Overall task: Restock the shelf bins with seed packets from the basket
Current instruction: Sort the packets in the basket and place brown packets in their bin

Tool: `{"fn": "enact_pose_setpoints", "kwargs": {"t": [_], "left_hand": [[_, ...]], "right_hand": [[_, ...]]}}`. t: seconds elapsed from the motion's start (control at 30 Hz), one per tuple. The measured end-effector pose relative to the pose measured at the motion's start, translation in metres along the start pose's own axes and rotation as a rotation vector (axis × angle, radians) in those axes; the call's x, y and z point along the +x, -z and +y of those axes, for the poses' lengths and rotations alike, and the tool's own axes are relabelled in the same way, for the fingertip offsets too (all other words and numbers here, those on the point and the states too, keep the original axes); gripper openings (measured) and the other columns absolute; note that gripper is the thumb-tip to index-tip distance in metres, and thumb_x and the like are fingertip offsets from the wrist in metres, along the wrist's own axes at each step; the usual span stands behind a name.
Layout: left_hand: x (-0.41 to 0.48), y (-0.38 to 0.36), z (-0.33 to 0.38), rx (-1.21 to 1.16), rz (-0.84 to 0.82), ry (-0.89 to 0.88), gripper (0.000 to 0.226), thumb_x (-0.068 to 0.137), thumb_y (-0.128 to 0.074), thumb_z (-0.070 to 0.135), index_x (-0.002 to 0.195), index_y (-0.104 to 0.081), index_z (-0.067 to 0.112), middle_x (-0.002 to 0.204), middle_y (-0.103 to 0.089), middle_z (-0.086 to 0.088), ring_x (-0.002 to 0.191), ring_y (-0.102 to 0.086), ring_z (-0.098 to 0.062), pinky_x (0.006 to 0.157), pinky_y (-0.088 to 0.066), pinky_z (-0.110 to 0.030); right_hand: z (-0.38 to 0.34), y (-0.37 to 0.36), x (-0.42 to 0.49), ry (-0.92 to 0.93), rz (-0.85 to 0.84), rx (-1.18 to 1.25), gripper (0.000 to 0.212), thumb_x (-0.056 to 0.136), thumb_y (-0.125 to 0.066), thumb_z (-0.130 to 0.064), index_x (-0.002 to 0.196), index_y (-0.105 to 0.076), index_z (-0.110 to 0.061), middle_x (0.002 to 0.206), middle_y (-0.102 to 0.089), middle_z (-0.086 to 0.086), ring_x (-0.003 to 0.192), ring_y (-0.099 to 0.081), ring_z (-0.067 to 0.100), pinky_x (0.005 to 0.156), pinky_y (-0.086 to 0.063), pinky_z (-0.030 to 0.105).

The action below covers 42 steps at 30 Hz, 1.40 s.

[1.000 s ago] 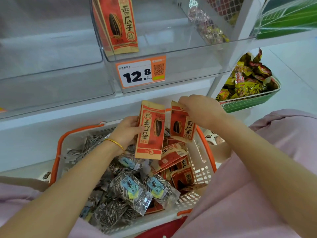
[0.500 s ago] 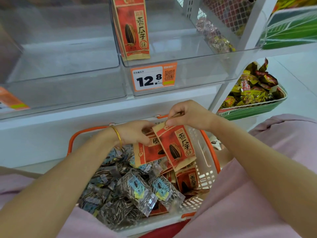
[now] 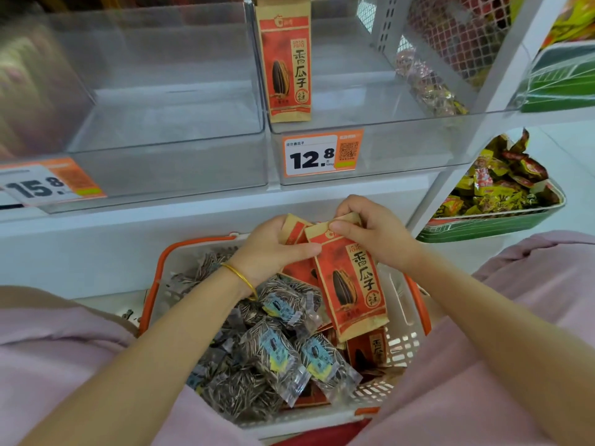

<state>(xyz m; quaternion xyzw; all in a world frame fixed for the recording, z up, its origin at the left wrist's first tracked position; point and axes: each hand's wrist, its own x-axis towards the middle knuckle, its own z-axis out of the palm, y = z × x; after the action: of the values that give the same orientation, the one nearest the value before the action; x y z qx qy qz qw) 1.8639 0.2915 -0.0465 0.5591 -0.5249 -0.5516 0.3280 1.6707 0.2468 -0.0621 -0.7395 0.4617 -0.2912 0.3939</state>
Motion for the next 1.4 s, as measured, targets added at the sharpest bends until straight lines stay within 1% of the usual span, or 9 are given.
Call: {"fn": "enact_pose_setpoints", "kwargs": {"t": [0.23, 0.37, 0.47, 0.6, 0.73, 0.93, 1.1, 1.2, 1.4], "left_hand": [[-0.003, -0.006, 0.029, 0.254, 0.055, -0.189, 0.018, 0.076, -0.073, 0.004, 0.084, -0.062, 0.015, 0.078, -0.064, 0.002, 0.073, -0.060, -0.013, 0.076, -0.052, -0.038], [-0.006, 0.002, 0.049, 0.300, 0.097, -0.271, 0.017, 0.077, -0.071, 0.002, 0.082, -0.064, 0.017, 0.082, -0.068, -0.002, 0.077, -0.064, -0.018, 0.080, -0.054, -0.042], [-0.008, 0.012, 0.067, 0.290, 0.082, -0.315, 0.029, 0.077, -0.070, 0.000, 0.084, -0.062, 0.027, 0.086, -0.068, 0.001, 0.083, -0.065, -0.019, 0.083, -0.054, -0.046], [-0.010, 0.022, 0.092, 0.337, 0.092, -0.468, 0.033, 0.076, -0.072, 0.005, 0.091, -0.061, 0.032, 0.086, -0.064, 0.019, 0.081, -0.062, -0.001, 0.083, -0.053, -0.032], [-0.004, 0.035, 0.121, 0.475, 0.199, -0.676, 0.031, 0.075, -0.071, 0.020, 0.101, -0.056, 0.025, 0.095, -0.059, 0.018, 0.087, -0.057, 0.000, 0.080, -0.047, -0.020], [0.013, 0.053, 0.148, 0.494, 0.130, -0.740, 0.031, 0.079, -0.064, 0.023, 0.103, -0.050, 0.036, 0.104, -0.056, 0.018, 0.096, -0.056, 0.005, 0.082, -0.046, -0.012], [0.038, 0.070, 0.154, 0.548, 0.521, -0.813, 0.044, 0.091, -0.050, 0.030, 0.131, -0.045, 0.013, 0.125, -0.050, 0.000, 0.112, -0.045, 0.001, 0.098, -0.037, -0.017], [0.057, 0.079, 0.149, 0.905, 0.493, -0.695, 0.059, 0.088, -0.040, 0.035, 0.140, -0.038, 0.007, 0.147, -0.035, -0.010, 0.137, -0.028, -0.023, 0.112, -0.017, -0.029], [0.083, 0.079, 0.126, 1.078, 0.357, -0.477, 0.070, 0.096, -0.039, 0.040, 0.150, -0.007, 0.009, 0.158, -0.005, -0.008, 0.146, -0.002, -0.019, 0.119, -0.005, -0.031]], "right_hand": [[-0.021, -0.002, -0.014, 0.106, 0.149, -0.006, 0.014, 0.093, -0.052, -0.033, 0.100, -0.045, -0.022, 0.076, -0.055, -0.007, 0.066, -0.055, 0.008, 0.063, -0.047, 0.024], [-0.027, 0.018, -0.026, -0.130, -0.103, 0.407, 0.072, 0.073, -0.070, -0.053, 0.130, -0.036, -0.023, 0.106, -0.064, -0.002, 0.092, -0.068, 0.007, 0.077, -0.056, 0.026], [-0.030, 0.022, -0.034, -0.078, -0.284, 0.269, 0.095, 0.063, -0.084, -0.026, 0.138, -0.026, -0.025, 0.129, -0.055, -0.001, 0.118, -0.057, 0.011, 0.094, -0.050, 0.037], [-0.055, 0.035, -0.028, -0.015, -0.151, 0.280, 0.080, 0.068, -0.081, -0.002, 0.127, -0.035, -0.032, 0.110, -0.066, -0.007, 0.102, -0.064, 0.003, 0.080, -0.053, 0.020], [-0.082, 0.058, -0.011, 0.036, -0.136, 0.256, 0.078, 0.067, -0.083, -0.024, 0.128, -0.037, -0.036, 0.113, -0.067, -0.009, 0.105, -0.065, 0.012, 0.087, -0.055, 0.037], [-0.112, 0.082, 0.024, 0.037, -0.224, 0.210, 0.072, 0.065, -0.080, -0.027, 0.126, -0.043, -0.024, 0.111, -0.070, 0.002, 0.097, -0.069, 0.021, 0.078, -0.057, 0.040], [-0.117, 0.107, 0.064, -0.092, -0.088, 0.397, 0.050, 0.068, -0.078, -0.026, 0.113, -0.057, -0.021, 0.098, -0.072, 0.004, 0.085, -0.070, 0.021, 0.073, -0.057, 0.037], [-0.117, 0.121, 0.100, -0.183, 0.050, 0.468, 0.021, 0.084, -0.066, -0.026, 0.104, -0.060, -0.022, 0.095, -0.070, 0.003, 0.083, -0.067, 0.017, 0.068, -0.055, 0.032], [-0.110, 0.097, 0.155, -0.174, 0.007, 0.326, 0.029, 0.081, -0.071, -0.009, 0.102, -0.055, -0.021, 0.096, -0.069, 0.001, 0.086, -0.066, 0.016, 0.071, -0.052, 0.035]]}}
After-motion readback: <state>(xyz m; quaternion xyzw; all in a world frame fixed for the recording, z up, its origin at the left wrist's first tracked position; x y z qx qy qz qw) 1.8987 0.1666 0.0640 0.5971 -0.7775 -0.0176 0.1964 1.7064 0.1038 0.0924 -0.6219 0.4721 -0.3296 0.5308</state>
